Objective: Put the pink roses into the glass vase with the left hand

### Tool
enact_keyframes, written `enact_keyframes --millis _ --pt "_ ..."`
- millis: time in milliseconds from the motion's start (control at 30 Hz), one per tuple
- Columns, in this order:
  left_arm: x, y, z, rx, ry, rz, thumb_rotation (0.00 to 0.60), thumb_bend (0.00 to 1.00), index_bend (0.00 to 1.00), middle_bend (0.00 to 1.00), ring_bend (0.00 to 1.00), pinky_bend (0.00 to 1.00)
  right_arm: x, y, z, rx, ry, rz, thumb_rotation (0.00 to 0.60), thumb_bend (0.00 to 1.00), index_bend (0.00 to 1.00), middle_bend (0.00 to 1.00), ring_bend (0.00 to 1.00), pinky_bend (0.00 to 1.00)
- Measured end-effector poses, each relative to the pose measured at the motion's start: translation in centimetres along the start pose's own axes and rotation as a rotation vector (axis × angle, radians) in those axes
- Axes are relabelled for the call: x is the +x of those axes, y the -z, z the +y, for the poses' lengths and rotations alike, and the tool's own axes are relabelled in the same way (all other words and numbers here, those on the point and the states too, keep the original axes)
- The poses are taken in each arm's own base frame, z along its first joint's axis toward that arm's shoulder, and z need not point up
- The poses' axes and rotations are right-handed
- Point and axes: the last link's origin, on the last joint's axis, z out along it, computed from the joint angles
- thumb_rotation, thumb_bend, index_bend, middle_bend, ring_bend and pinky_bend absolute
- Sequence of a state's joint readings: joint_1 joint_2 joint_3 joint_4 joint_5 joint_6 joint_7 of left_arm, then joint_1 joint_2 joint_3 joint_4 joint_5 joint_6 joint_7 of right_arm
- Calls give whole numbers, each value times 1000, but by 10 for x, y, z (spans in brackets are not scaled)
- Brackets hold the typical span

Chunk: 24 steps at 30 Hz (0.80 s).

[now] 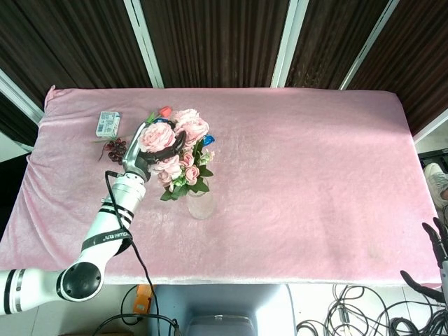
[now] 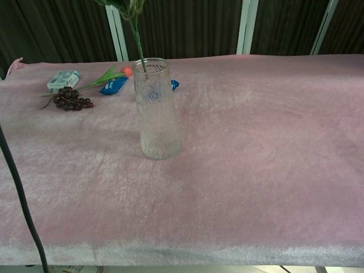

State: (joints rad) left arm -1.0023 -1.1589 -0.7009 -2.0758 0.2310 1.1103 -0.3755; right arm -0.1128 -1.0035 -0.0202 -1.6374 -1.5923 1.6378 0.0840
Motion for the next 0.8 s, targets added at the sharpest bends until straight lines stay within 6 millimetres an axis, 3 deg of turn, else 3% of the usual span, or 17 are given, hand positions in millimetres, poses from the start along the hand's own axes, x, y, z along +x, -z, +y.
enact_keyframes --millis 133,233,333,400,567,733,800 --pt "-1 -3 -13 10 -37 -11 600 487 833 856 649 687 0 0 0 -1 1 3 600 300 0 0 0 0" --pt "-3 -6 -28 18 -82 -25 600 464 776 787 601 583 0 0 0 0 -1 4 600 300 0 0 0 0" --pt "-6 -9 -41 17 -113 -49 600 436 671 690 470 340 1 0 1 0 -2 6 600 300 0 0 0 0" --pt "-6 -11 -49 10 -139 -60 600 426 546 609 369 227 1 0 1 1 -2 7 600 300 0 0 0 0" --pt "-6 -16 -67 -13 -188 -68 600 422 372 456 207 123 2 1 1 3 -4 11 600 301 0 0 0 0" --pt "-6 -15 -85 -2 -235 -93 600 416 248 355 122 65 4 3 1 3 -8 23 600 300 0 0 0 0" --pt "-7 -14 -90 8 -247 -110 600 397 140 261 51 22 4 3 1 5 -8 22 600 300 0 0 0 0"
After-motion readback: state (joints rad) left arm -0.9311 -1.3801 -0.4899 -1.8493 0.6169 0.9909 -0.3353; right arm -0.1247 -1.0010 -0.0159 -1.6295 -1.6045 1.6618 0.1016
